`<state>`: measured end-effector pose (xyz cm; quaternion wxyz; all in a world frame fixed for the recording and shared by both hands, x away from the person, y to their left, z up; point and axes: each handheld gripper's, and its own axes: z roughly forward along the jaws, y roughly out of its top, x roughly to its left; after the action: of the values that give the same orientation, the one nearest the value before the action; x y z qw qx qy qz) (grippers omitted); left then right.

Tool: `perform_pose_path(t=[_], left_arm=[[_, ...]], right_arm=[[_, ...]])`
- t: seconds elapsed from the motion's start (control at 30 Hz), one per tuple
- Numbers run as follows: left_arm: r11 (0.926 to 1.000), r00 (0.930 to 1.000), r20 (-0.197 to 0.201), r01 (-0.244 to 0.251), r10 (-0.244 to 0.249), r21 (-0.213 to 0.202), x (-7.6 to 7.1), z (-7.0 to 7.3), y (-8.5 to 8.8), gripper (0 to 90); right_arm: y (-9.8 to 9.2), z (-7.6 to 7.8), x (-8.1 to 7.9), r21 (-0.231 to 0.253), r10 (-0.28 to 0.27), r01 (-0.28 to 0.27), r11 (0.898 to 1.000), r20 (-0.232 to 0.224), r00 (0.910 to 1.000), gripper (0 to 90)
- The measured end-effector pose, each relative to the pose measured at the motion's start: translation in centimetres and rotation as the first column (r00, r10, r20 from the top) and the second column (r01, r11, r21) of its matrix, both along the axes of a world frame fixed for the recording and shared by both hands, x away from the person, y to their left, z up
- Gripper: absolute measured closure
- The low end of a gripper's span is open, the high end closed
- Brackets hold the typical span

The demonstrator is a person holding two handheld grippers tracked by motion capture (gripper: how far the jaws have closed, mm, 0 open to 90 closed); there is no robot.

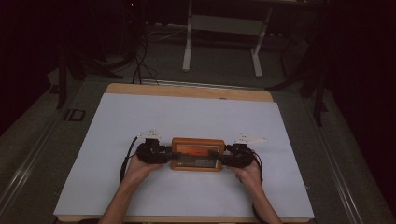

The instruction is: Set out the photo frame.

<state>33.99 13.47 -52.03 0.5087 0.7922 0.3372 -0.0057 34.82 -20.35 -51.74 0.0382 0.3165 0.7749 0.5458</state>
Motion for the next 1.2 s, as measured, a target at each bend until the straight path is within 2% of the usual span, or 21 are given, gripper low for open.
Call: perform_pose_path(t=[0.27,0.47,0.9,1.2], left_arm=[[0.9999,0.9999,-0.002,-0.016,0.016,0.002,0.0,0.0,0.2,52.7],[1.0000,1.0000,-0.003,-0.008,0.008,-0.001,-0.2,0.1,0.4,49.9],[0.9995,0.9992,0.029,-0.026,0.027,-0.015,-0.7,0.8,1.1,48.3],[0.9992,0.9979,0.054,-0.033,0.034,-0.024,-1.1,1.5,2.1,48.0]], right_arm=[[0.0,-0.1,0.0,-0.013,-0.006,0.006,1.000,-0.004,1.0000,41.7],[-0.1,-0.1,-0.1,-0.030,-0.007,0.007,1.000,0.000,1.0000,41.3],[-0.8,0.5,-0.3,-0.072,-0.014,0.015,0.997,0.011,0.9998,40.8],[-2.2,1.0,-0.6,-0.089,-0.014,0.014,0.996,0.007,0.9999,40.9]])
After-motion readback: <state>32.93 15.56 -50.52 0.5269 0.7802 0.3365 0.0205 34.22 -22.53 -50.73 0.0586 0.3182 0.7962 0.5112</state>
